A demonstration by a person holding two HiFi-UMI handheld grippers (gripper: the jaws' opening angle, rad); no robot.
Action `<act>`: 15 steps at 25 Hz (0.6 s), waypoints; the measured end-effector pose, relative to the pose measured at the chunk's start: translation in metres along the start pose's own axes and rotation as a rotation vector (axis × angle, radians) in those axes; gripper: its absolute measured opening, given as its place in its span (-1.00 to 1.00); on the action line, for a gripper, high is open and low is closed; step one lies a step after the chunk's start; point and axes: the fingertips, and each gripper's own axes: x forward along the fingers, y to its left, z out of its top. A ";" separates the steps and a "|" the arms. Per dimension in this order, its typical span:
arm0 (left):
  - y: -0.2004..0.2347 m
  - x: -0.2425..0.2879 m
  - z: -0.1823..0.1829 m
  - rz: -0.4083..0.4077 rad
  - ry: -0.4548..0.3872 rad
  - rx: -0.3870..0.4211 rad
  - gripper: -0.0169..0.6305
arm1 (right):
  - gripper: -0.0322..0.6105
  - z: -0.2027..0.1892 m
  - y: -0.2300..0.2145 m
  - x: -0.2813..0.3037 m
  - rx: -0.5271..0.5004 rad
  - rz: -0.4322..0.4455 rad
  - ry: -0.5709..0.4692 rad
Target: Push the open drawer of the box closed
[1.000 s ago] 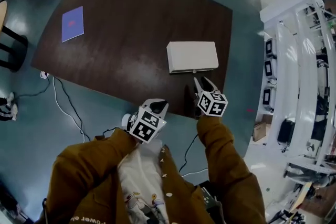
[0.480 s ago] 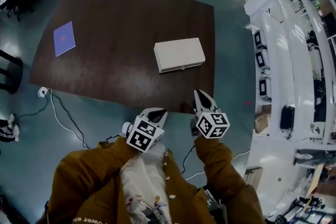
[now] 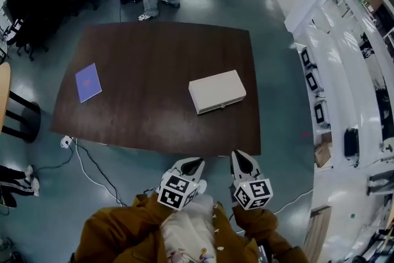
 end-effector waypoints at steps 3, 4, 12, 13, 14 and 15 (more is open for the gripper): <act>0.000 -0.008 0.002 0.001 -0.011 -0.006 -0.93 | -0.89 0.000 0.013 -0.009 -0.019 -0.003 0.000; 0.000 -0.009 0.003 0.001 -0.015 -0.006 -0.93 | -0.89 0.000 0.016 -0.009 -0.018 -0.002 -0.002; 0.003 -0.006 0.011 -0.006 -0.020 -0.012 -0.93 | -0.89 -0.002 0.024 -0.009 -0.022 -0.006 0.013; 0.003 -0.007 0.009 -0.009 -0.017 -0.013 -0.93 | -0.89 -0.005 0.026 -0.010 -0.020 -0.006 0.019; 0.002 -0.009 0.007 -0.012 -0.016 -0.013 -0.93 | -0.89 -0.006 0.029 -0.012 -0.020 -0.006 0.023; 0.001 -0.011 0.007 -0.015 -0.015 -0.010 -0.93 | -0.89 -0.007 0.031 -0.013 -0.020 -0.005 0.025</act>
